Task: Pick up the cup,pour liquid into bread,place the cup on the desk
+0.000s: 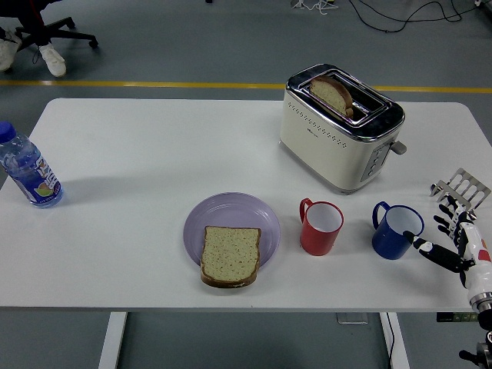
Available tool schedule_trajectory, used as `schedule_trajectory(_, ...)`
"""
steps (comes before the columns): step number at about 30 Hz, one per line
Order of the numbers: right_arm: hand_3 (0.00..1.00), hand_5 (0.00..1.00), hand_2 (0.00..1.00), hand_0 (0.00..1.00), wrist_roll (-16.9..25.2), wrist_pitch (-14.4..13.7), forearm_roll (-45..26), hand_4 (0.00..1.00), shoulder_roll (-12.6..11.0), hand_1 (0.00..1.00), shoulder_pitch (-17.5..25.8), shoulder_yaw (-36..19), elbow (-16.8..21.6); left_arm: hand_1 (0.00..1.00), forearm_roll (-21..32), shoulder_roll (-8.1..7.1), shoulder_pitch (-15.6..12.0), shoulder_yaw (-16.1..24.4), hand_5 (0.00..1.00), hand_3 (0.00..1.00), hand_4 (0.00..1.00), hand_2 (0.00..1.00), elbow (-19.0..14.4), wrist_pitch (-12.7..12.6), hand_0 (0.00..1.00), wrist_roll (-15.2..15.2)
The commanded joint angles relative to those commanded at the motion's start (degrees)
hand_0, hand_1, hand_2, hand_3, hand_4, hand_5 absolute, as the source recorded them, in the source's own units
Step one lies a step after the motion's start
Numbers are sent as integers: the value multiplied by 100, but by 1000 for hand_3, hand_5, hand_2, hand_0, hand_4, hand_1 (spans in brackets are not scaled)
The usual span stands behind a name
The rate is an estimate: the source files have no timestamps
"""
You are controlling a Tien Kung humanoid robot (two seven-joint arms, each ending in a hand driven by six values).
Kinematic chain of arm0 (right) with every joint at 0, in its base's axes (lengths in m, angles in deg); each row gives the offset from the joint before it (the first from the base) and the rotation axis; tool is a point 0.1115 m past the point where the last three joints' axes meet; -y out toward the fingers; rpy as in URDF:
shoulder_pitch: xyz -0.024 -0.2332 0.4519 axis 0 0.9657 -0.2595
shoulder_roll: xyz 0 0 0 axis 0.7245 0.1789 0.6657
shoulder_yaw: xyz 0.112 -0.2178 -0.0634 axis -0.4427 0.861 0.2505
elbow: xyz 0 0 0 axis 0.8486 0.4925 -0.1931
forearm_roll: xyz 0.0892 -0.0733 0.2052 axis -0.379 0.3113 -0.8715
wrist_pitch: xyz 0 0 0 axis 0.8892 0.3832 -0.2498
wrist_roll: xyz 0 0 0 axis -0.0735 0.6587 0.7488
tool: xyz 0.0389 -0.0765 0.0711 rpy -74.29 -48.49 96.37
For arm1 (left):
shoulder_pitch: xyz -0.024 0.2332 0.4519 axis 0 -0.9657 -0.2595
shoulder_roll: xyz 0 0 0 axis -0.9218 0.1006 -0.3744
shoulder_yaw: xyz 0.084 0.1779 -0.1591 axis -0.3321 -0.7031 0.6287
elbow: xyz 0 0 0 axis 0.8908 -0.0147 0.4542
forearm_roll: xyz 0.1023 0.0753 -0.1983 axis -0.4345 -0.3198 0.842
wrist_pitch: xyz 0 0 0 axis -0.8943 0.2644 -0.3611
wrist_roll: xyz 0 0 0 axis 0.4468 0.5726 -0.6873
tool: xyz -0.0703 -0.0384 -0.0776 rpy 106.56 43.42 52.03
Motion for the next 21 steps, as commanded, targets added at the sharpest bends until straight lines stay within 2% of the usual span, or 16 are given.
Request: schedule_trajectory(21,998,206,942,894,38,-41,-87,998,-30,868,-83,142,158,610,36,10,5,-47,998,553,374,658,1,8,631,2)
